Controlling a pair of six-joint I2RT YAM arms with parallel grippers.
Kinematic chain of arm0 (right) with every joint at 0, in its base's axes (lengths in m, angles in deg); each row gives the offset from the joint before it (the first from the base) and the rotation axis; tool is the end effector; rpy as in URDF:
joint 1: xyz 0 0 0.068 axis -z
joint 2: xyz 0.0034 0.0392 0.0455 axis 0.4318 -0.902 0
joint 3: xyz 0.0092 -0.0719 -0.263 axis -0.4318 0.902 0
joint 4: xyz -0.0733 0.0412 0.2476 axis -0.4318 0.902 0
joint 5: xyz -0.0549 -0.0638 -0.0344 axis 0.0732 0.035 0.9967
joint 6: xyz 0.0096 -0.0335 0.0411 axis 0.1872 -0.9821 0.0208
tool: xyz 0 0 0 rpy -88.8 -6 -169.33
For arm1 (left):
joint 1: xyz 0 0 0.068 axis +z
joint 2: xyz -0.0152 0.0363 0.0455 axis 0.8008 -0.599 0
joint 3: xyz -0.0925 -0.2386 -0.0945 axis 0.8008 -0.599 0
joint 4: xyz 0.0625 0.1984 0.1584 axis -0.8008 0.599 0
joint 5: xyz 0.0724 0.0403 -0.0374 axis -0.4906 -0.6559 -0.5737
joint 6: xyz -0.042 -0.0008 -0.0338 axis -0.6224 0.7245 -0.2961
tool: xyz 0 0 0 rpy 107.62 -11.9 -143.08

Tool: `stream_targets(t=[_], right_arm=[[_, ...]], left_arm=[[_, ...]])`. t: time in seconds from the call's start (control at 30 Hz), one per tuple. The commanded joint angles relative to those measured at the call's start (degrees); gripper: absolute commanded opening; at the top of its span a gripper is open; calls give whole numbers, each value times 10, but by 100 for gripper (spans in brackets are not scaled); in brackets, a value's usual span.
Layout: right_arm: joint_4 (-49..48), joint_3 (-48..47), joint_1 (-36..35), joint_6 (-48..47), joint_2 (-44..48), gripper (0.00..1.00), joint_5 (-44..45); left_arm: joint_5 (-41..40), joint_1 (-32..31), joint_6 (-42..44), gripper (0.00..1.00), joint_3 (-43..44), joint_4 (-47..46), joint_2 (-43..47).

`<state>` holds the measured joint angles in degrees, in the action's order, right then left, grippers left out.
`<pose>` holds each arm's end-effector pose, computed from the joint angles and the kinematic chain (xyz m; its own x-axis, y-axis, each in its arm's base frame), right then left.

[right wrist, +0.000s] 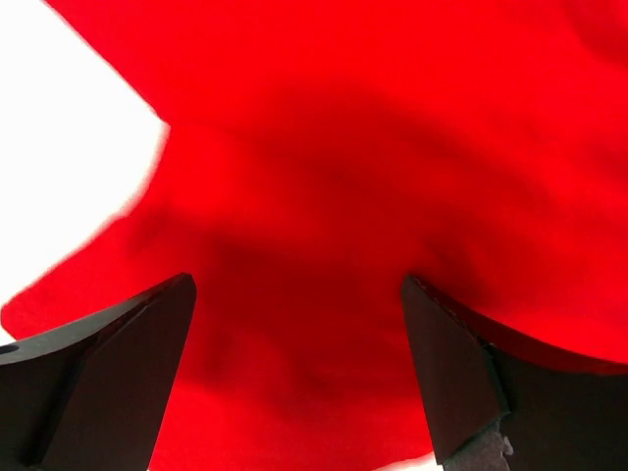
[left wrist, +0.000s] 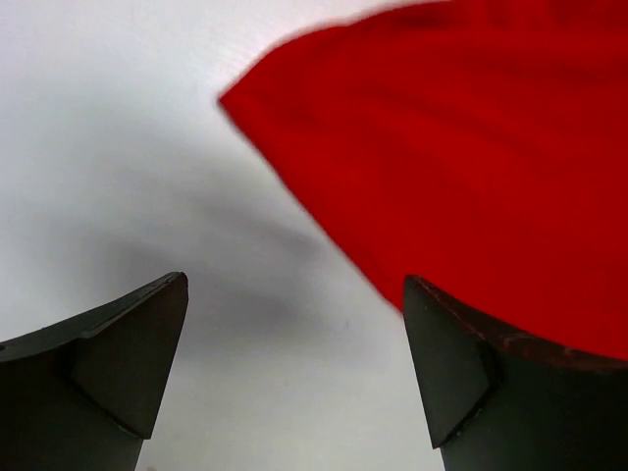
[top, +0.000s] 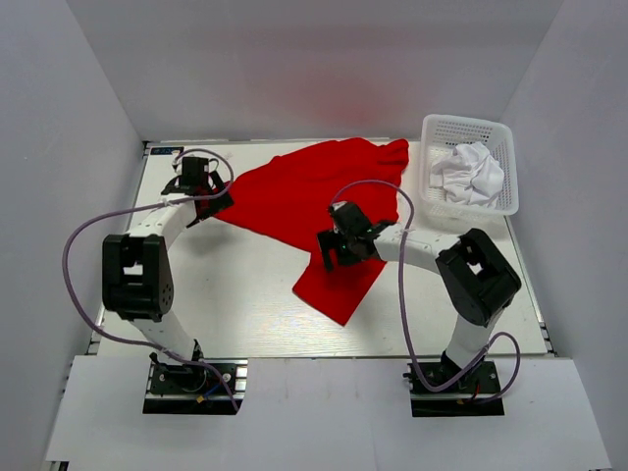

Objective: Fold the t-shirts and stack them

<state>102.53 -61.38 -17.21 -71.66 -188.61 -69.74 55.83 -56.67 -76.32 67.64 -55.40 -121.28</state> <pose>0.2752 0.2502 0.1699 -0.7554 -0.3064 -0.5792 -0.4358 0.8950 0.0949 0.3760 -0.0148 0.2219 -0.6788 -0.4012 -0.6151 -0.4293 0.8963 -0.1109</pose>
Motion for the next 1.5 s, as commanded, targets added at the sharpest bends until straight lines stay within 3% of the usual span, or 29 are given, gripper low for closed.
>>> stream_targets(t=[0.0,0.27,0.63,0.77,1.03,1.47], right_arm=[[16,61,16,68,40,91,34],[78,154,90,94,90,91,112],[51,102,122,-15,249,91,58],[49,109,119,-27,264,91,10],[74,165,119,-28,348,91,23],[184,229,116,34,433,91,50]], left_arm=[[54,3,-37,100,-52,-22,83],[62,-11,-99,100,-206,-50,186],[117,-11,-94,96,-308,-112,231],[148,-16,-88,87,-325,-142,207],[105,-16,-88,76,-300,-142,147],[105,-22,-94,40,-267,-159,78]])
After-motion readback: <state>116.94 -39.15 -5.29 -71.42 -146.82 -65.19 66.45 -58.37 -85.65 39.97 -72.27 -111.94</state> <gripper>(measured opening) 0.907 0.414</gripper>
